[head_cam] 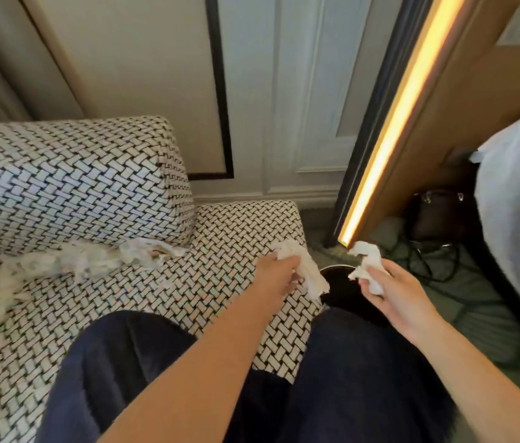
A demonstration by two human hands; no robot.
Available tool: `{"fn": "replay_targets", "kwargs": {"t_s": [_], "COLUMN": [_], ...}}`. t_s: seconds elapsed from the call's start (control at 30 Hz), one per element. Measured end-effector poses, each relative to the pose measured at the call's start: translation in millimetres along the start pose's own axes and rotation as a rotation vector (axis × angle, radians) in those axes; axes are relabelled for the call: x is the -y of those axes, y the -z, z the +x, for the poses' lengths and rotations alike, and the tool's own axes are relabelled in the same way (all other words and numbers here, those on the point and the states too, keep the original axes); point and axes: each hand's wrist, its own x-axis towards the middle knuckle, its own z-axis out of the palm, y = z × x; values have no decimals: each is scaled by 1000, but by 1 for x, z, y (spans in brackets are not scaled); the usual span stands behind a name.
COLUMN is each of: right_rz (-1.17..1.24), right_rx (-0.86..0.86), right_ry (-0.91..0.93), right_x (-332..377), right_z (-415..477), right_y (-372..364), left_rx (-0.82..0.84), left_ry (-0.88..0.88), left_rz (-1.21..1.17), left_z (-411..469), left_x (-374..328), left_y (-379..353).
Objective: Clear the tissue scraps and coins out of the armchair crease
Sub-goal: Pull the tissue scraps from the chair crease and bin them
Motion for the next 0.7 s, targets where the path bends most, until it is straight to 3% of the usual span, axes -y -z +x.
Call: {"fn": "replay_targets", "kwargs": {"t_s": [0.27,0.47,0.7], "right_rz": [163,145,58], "right_rx": [-194,-133,-11], "right_ry": [-91,-177,-248], "right_x": [-29,-43,-33], "right_z": [48,63,57], "right_y": [54,59,49], "left_rx": [87,125,160], "left_ry": [24,115,51], "left_rz": [137,316,266], "left_z": [24,23,4], "left_x": [-3,11,3], "left_y": [-59,-59,-36]}}
